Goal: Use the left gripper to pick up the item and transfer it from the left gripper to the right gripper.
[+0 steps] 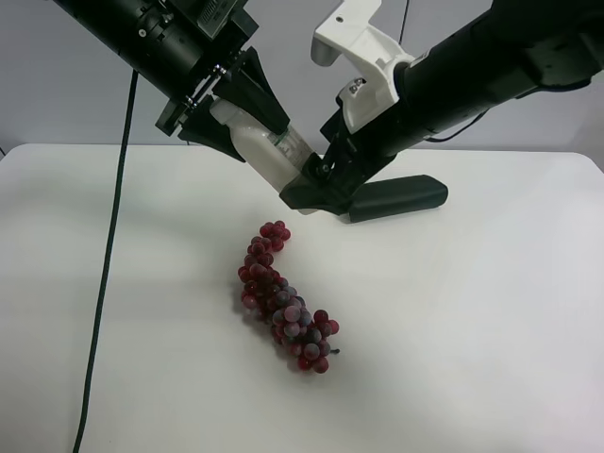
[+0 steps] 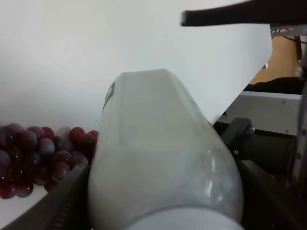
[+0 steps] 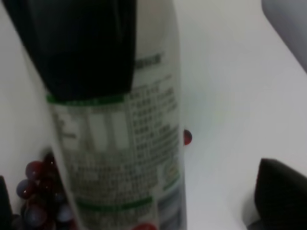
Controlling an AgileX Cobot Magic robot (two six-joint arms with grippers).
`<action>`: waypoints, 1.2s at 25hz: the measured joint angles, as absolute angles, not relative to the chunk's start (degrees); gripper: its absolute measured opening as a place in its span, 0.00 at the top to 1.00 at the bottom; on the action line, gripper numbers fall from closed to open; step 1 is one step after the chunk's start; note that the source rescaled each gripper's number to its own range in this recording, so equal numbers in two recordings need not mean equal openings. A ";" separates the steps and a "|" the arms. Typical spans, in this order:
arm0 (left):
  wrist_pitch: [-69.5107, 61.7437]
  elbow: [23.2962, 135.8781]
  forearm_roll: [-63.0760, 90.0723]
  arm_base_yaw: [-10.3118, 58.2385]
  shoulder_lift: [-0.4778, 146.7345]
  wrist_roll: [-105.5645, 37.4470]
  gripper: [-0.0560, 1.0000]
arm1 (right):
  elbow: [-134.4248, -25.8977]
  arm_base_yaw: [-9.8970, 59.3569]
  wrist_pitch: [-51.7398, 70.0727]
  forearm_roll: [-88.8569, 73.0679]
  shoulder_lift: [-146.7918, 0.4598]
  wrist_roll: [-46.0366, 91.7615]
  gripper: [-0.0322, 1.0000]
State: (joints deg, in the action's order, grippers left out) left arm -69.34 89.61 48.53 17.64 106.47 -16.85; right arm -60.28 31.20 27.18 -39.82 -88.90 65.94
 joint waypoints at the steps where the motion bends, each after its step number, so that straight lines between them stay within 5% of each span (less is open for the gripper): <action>1: -69.34 89.61 48.53 17.64 106.47 -16.98 0.92 | -60.33 31.20 27.05 -40.63 -89.52 66.66 0.00; 30: -69.34 89.61 48.55 17.64 106.47 -18.91 0.92 | -60.33 31.20 24.92 -57.02 -94.57 82.51 0.00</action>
